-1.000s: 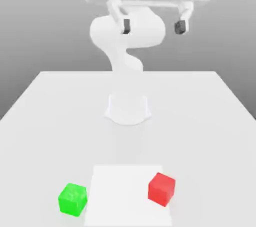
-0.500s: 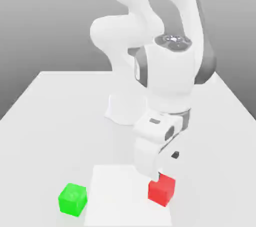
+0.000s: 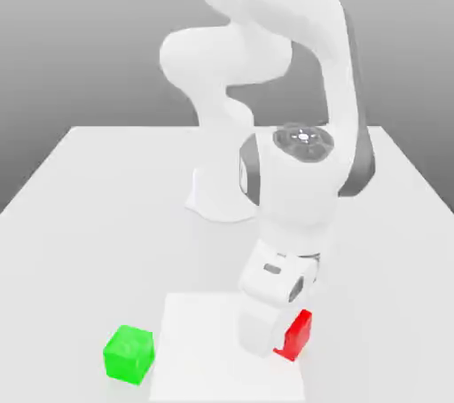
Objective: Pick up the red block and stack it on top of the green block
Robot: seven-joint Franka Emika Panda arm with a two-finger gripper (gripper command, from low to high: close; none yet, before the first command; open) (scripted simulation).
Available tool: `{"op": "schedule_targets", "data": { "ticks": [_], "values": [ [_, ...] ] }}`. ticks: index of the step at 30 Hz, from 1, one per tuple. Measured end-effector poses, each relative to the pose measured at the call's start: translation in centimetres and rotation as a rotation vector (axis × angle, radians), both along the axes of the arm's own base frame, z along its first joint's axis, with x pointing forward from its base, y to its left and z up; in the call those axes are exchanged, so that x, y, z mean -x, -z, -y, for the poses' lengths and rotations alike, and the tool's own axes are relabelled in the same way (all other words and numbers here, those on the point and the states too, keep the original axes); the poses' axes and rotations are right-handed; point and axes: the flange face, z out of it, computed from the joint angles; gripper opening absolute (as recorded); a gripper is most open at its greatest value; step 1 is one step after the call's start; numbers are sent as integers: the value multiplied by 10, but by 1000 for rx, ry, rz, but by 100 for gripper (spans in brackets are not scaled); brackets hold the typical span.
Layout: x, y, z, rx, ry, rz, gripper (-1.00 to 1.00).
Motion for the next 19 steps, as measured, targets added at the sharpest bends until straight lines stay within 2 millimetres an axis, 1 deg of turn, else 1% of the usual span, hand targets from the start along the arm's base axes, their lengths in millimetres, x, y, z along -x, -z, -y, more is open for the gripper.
{"op": "schedule_targets", "data": {
  "ticks": [1,2,3,4,6,9,10,12,15,16,19],
  "values": [
    [1,-11,0,0,1,0,-100],
    [-1,-20,6,0,16,-1,-100],
    [-7,-26,26,1,67,-1,-100],
    [-13,-31,52,1,130,-1,-100],
    [-21,-40,110,2,269,-1,-100],
    [-18,-55,197,0,473,-1,-100],
    [-17,-55,212,-1,508,0,-100],
    [-19,-40,218,-2,520,1,-100],
    [-18,-6,219,-2,524,0,-100],
    [-18,1,220,-2,525,0,100],
    [-18,1,220,-2,525,0,100]
  ]
}}
